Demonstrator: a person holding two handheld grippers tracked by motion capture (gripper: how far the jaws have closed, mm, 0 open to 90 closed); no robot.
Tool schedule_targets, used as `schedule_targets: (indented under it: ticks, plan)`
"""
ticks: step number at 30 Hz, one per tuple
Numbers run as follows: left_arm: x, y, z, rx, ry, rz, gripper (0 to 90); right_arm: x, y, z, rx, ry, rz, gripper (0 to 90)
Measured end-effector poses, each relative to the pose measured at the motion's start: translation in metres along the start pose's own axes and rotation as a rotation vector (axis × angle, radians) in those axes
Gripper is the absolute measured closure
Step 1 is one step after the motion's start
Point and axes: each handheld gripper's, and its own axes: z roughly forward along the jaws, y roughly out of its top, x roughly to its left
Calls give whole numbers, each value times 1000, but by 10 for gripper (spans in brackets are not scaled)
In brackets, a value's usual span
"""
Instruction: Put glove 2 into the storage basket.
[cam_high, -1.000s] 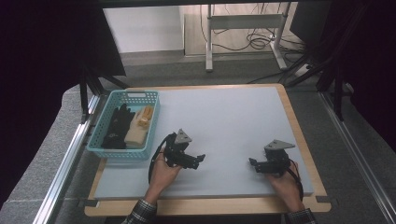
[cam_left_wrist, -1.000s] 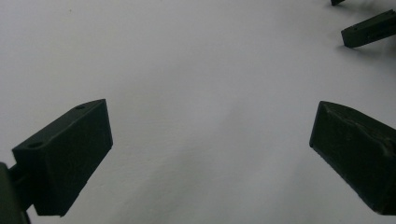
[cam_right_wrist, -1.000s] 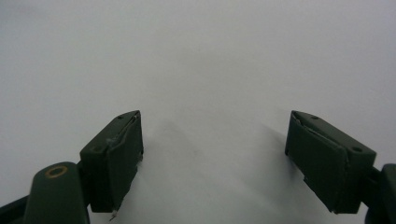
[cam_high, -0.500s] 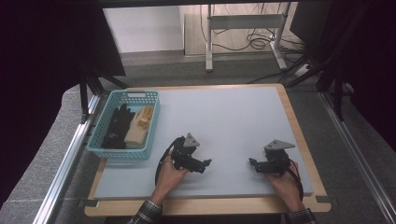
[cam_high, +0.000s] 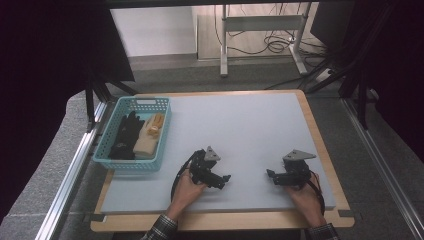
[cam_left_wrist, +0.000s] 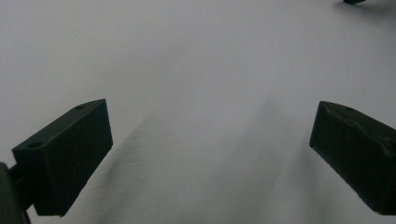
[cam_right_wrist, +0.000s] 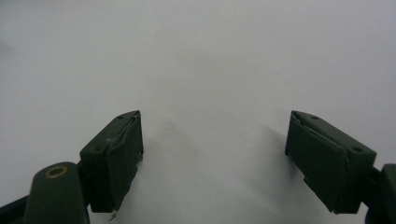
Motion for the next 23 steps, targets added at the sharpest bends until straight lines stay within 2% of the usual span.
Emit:
schedule_targets:
  ticks: [10, 23]
  plan:
    - [-1, -2, 10, 47, 11, 11, 0, 0, 0, 0, 0, 0, 0, 187]
    - [-2, -4, 11, 36, 9, 5, 0, 0, 0, 0, 1, 1, 1, 186]
